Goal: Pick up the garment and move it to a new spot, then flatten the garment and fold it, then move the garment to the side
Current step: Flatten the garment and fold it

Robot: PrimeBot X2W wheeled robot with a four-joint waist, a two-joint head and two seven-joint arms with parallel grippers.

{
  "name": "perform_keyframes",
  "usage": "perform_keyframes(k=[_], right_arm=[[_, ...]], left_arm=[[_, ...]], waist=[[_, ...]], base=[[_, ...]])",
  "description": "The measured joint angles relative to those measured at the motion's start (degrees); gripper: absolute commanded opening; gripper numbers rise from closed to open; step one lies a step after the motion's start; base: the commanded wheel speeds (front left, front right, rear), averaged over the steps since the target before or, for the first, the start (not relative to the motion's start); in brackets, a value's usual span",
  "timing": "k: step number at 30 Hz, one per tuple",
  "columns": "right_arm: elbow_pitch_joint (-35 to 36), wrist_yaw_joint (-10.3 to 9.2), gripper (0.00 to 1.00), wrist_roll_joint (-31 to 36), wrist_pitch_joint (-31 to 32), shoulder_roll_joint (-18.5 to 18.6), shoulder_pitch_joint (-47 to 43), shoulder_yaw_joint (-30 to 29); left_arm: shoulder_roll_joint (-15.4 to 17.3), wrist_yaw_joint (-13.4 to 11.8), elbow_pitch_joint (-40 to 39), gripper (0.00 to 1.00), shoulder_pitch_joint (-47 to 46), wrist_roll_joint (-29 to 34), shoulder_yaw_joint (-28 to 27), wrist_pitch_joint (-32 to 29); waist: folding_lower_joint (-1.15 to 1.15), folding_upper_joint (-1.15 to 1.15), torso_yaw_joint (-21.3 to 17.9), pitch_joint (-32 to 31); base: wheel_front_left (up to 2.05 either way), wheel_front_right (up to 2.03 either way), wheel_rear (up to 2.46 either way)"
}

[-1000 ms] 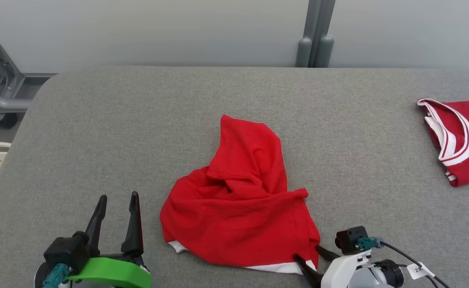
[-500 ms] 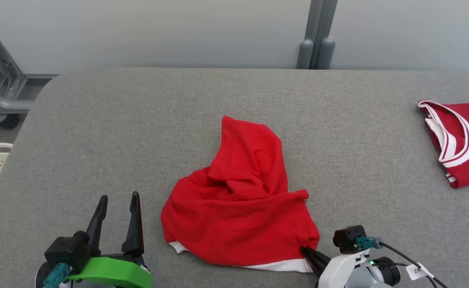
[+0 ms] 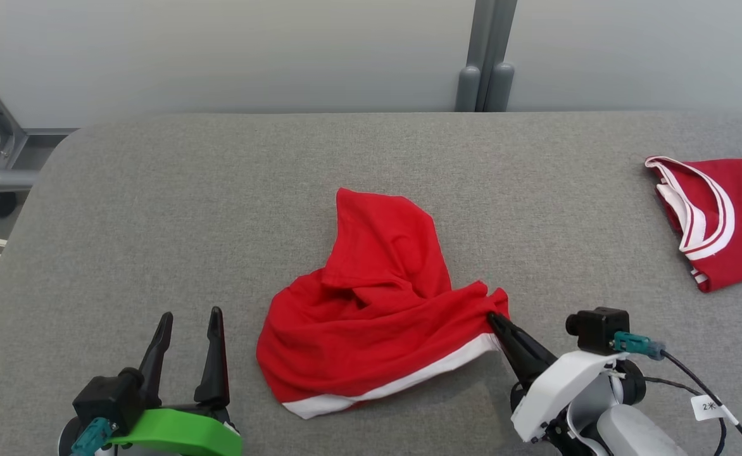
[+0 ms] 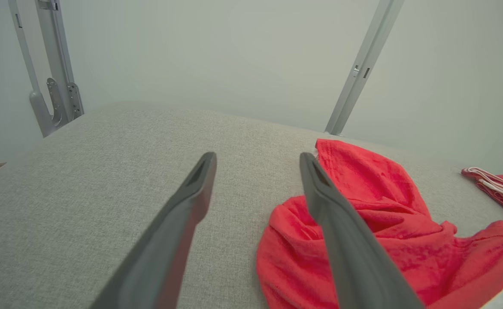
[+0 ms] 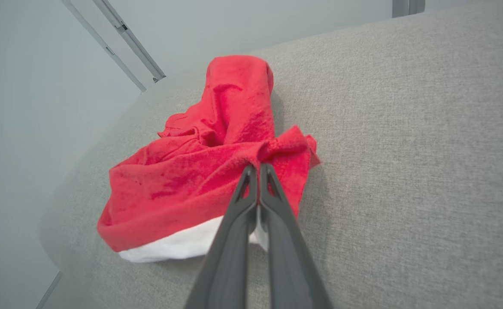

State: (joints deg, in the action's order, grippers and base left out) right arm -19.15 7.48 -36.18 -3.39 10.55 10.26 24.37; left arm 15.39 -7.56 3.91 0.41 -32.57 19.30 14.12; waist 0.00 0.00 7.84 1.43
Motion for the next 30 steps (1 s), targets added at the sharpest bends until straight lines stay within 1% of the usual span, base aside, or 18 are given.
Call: perform_keyframes(k=[2, 6, 14, 16, 22, 27, 30], right_arm=[[0.1, 0.0, 0.0, -0.5, -0.1, 0.0, 0.2, -0.9], [-0.7, 0.0, 0.0, -2.1, -1.2, -0.7, 0.9, -4.6], [-5.4, 0.0, 0.0, -1.1, -2.3, -1.3, 1.9, -9.2], [-7.3, 0.0, 0.0, 0.0, -3.5, -1.4, 2.5, -11.1], [-14.1, 0.0, 0.0, 3.1, -6.9, -3.1, 4.5, -17.9], [-20.6, 0.01, 0.0, 7.6, -8.8, -5.0, 5.6, -24.7], [-23.6, 0.0, 0.0, 10.4, -9.3, -5.9, 6.4, -27.4]], left_arm=[[0.0, 0.0, 0.1, 1.0, 0.0, 0.0, 0.1, 0.0], [0.0, 0.0, 0.4, 1.0, 0.0, -0.2, 0.4, -0.5], [0.1, 0.3, 1.2, 1.0, -0.1, -0.4, 1.1, -1.0], [0.1, 0.3, 1.4, 1.0, -0.2, -0.4, 1.2, -1.1], [0.4, 0.4, 1.5, 1.0, -0.3, -0.4, 1.5, -1.5], [0.4, 0.4, 1.6, 1.0, -0.4, -0.6, 1.8, -1.7], [0.5, 0.4, 1.6, 1.0, -0.4, -0.6, 1.9, -1.9]], waist=[[0.0, 0.0, -0.1, 0.0], [0.0, 0.0, -0.3, 0.2], [0.0, 0.0, -0.1, 0.4], [0.0, 0.0, -0.1, 0.3], [0.0, 0.0, 0.2, 0.3], [0.0, 0.0, 0.4, 0.2], [0.0, 0.0, 0.3, 0.1]], base=[[0.0, 0.0, 0.0], [0.0, 0.0, 0.0], [0.0, 0.0, 0.0], [0.0, 0.0, 0.0], [0.0, 0.0, 0.0], [0.0, 0.0, 0.0], [0.0, 0.0, 0.0]])
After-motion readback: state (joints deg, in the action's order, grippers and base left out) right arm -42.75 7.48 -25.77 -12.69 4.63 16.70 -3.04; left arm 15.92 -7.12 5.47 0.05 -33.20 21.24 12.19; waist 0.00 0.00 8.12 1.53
